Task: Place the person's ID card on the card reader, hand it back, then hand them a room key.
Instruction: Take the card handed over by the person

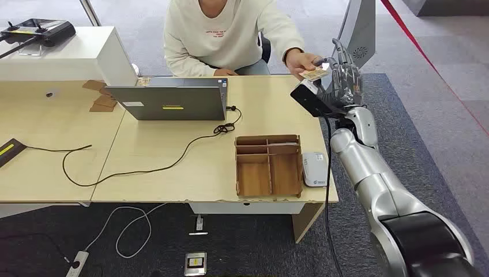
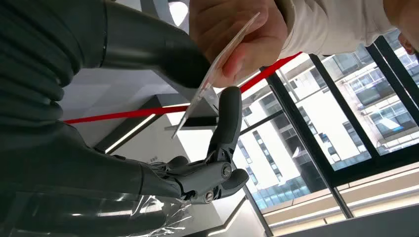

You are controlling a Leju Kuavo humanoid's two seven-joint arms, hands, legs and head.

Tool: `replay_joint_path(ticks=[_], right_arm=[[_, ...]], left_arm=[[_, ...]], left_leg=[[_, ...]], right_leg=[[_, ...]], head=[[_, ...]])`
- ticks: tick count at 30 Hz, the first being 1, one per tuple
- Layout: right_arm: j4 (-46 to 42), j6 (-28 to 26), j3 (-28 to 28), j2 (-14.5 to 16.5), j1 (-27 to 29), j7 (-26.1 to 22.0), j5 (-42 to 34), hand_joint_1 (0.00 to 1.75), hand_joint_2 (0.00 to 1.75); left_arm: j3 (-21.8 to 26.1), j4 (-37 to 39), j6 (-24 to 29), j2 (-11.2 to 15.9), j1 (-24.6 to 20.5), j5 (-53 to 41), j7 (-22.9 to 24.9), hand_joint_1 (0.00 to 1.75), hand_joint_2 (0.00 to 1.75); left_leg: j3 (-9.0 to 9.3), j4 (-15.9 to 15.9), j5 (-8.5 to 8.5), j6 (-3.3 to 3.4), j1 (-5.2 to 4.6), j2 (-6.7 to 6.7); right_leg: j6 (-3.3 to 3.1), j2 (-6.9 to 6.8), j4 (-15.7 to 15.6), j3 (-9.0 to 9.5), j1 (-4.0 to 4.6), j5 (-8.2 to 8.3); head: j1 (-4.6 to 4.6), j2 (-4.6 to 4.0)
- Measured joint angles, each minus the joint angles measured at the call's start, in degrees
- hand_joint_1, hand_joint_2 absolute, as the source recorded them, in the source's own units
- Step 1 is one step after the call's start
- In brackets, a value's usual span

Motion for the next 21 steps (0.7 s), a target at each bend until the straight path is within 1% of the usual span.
replay_joint_path(ticks=[16,19,21], right_arm=[[1.3,-0.4,-0.1,-0.1,-0.3,-0.4,-1.6,1.75,1.75],[1.2,0.8,-0.3,-0.2,-0.3,-0.9,-3.0,1.75,1.75],[1.0,3.1,-0.5,-0.4,-0.3,-1.2,-4.6,1.75,1.75]], left_arm=[[-1.0,0.0,0.0,-0.2,0.0,-0.1,0.4,0.00,0.00],[-1.0,0.0,0.2,-0.3,0.0,0.0,0.4,0.00,0.00],[-1.0,0.0,0.4,-0.3,0.1,0.2,0.4,0.00,0.00]], left_leg=[[0.02,0.0,0.00,0.00,0.00,0.01],[0.02,0.0,0.00,0.00,0.00,0.01],[0.02,0.0,0.00,0.00,0.00,0.01]], right_leg=[[0.00,0.00,0.0,0.00,0.00,0.00],[0.00,0.00,0.0,0.00,0.00,0.00],[0.00,0.00,0.0,0.00,0.00,0.00]], head=[[0.00,-0.01],[0.00,-0.01],[0.00,-0.01]])
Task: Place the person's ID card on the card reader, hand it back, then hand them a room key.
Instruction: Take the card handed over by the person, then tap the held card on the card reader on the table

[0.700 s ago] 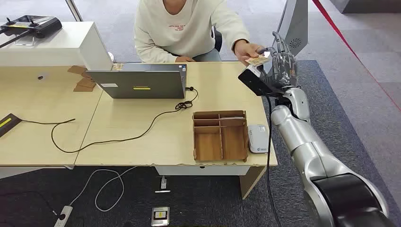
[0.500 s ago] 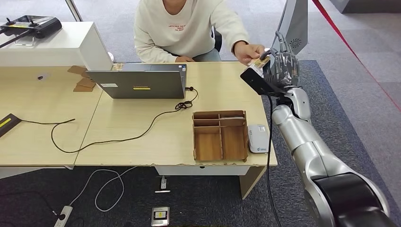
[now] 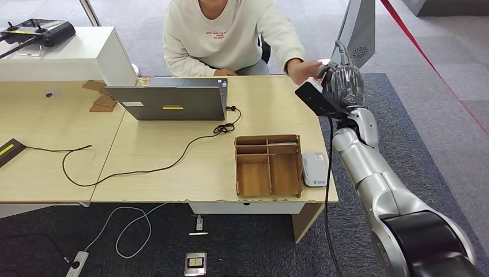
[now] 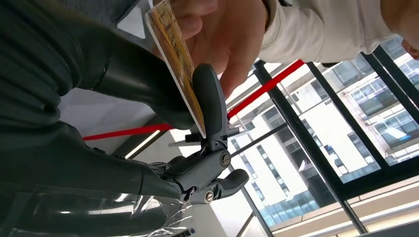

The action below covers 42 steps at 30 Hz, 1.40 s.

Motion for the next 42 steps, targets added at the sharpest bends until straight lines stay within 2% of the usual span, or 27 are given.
replay_joint_path(ticks=[7,17,27,42], right_arm=[[-5.1,12.9,-1.2,-3.1,3.0,0.9,-8.6,1.75,1.75],[-12.2,20.9,-2.6,-9.0,10.1,3.5,-13.0,1.75,1.75],[-14.7,23.8,-2.9,-11.9,15.0,4.4,-12.9,1.75,1.75],[-9.0,20.2,-2.7,-11.2,17.1,2.8,-10.8,1.75,1.75]], left_arm=[[0.0,0.0,0.1,0.0,1.1,2.5,-0.5,0.00,0.00],[0.5,0.1,-1.1,0.5,2.5,5.8,-1.1,0.00,0.00],[1.6,0.1,-2.6,0.9,2.6,8.0,-0.4,0.00,0.00],[2.6,0.1,-4.8,1.6,2.5,10.5,0.5,0.00,0.00]], left_leg=[[0.00,0.0,-0.02,0.01,-0.01,0.00],[0.00,0.0,-0.04,0.02,0.00,-0.01],[-0.02,0.0,-0.04,0.02,0.00,-0.01],[-0.02,0.0,-0.04,0.02,0.00,-0.01]], right_leg=[[0.00,0.00,0.0,0.00,-0.01,0.00],[0.00,0.00,0.0,0.00,-0.01,0.00],[0.00,0.00,0.0,0.00,-0.01,0.00],[0.00,0.00,0.0,0.00,-0.01,0.00]], head=[[-0.01,0.00],[0.01,0.00],[0.00,0.00],[0.01,0.00]])
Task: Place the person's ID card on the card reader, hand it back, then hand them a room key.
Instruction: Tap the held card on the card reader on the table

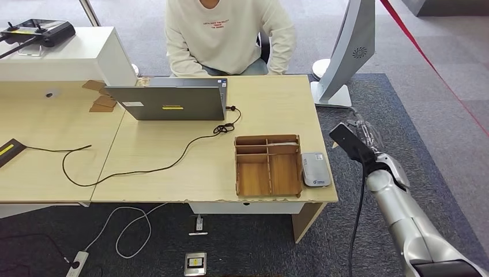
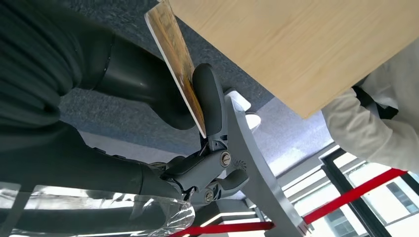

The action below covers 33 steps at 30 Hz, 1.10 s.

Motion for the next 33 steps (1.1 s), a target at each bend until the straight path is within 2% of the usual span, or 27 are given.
replay_joint_path(ticks=[18,33], right_arm=[[8.0,-0.1,0.6,2.5,0.3,-0.2,1.3,1.75,1.75],[10.4,-0.4,0.7,2.7,1.3,-0.1,1.1,1.75,1.75]], left_arm=[[0.5,0.0,-2.6,1.0,0.0,2.0,1.5,0.00,0.00],[0.5,0.0,-1.9,1.1,0.0,2.8,1.2,0.00,0.00]], left_leg=[[0.01,0.0,0.01,0.00,0.00,0.00],[0.01,0.0,0.00,0.00,0.00,0.00]], right_leg=[[0.00,0.00,0.0,0.00,0.01,0.00],[0.00,0.00,0.0,0.01,0.00,0.00]], head=[[-0.02,0.00],[-0.01,0.00]])
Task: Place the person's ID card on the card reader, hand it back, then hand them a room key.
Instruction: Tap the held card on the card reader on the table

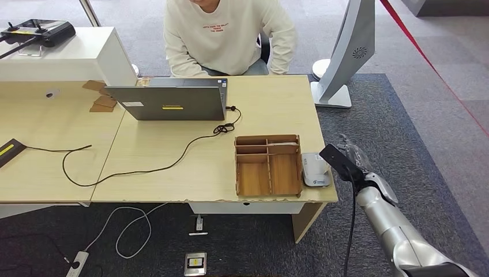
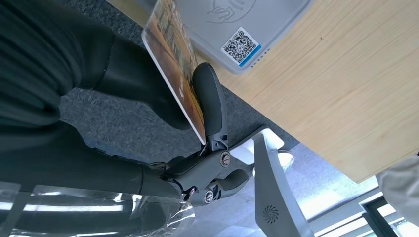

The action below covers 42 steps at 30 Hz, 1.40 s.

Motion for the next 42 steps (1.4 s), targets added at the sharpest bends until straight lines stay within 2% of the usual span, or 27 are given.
replay_joint_path(ticks=[25,42], right_arm=[[1.6,-1.7,-0.2,0.5,-0.6,0.3,-0.4,1.75,1.75],[-1.5,-3.9,-1.0,0.8,-4.8,-1.5,-2.3,1.75,1.75]], left_arm=[[0.0,0.0,2.6,-0.6,0.0,1.9,-0.6,0.00,0.00],[-0.2,0.0,2.6,-0.7,0.0,0.7,-2.0,0.00,0.00]], left_leg=[[0.05,0.0,0.01,0.00,0.00,0.01],[0.05,0.0,0.01,0.00,0.00,0.01]], right_leg=[[0.00,0.00,0.0,0.07,0.00,0.01],[0.00,0.00,0.0,0.07,0.00,0.01]], head=[[0.01,0.00],[0.01,0.00]])
